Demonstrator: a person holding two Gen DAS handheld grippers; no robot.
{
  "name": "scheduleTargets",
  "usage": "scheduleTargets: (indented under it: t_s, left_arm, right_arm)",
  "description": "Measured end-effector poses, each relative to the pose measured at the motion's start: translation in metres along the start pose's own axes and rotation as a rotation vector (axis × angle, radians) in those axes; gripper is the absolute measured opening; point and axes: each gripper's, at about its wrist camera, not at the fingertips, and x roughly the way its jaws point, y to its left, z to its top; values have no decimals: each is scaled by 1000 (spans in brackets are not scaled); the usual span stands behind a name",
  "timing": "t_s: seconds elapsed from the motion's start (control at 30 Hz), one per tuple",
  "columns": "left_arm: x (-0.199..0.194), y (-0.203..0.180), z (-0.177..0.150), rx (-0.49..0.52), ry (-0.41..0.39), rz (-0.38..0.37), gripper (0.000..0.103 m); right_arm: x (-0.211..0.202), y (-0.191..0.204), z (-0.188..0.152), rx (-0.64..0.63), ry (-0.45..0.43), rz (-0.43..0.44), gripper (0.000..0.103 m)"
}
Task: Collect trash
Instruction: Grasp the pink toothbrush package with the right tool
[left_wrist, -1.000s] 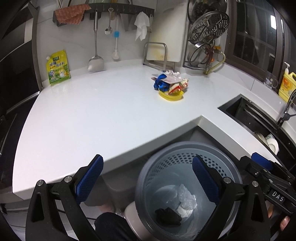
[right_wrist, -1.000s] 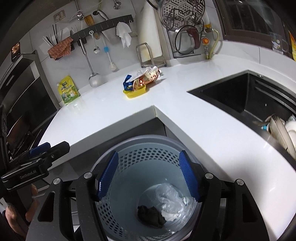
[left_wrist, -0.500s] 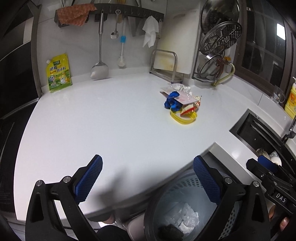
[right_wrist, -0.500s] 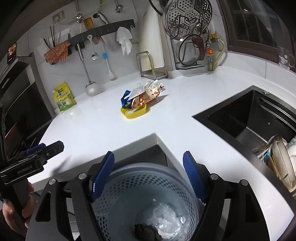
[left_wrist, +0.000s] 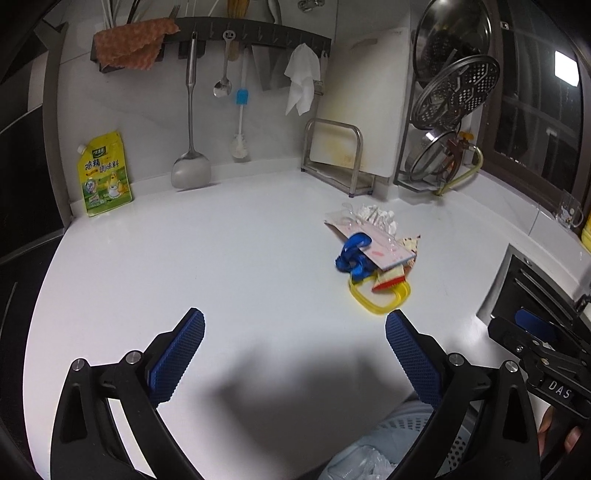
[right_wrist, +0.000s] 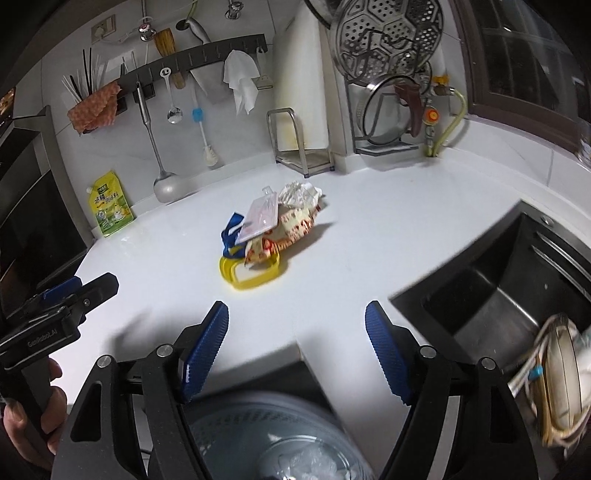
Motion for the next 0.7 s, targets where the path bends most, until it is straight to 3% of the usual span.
scheduleTargets:
  t_s: [0.23, 0.7]
  left_arm:
    - [14, 14, 17, -12, -18, 33, 97]
    - [41, 36, 25, -24, 13, 39, 97]
  right_arm:
    - [54, 12, 41, -34, 51, 46, 73]
    - [163, 31, 111, -58, 165, 31, 73]
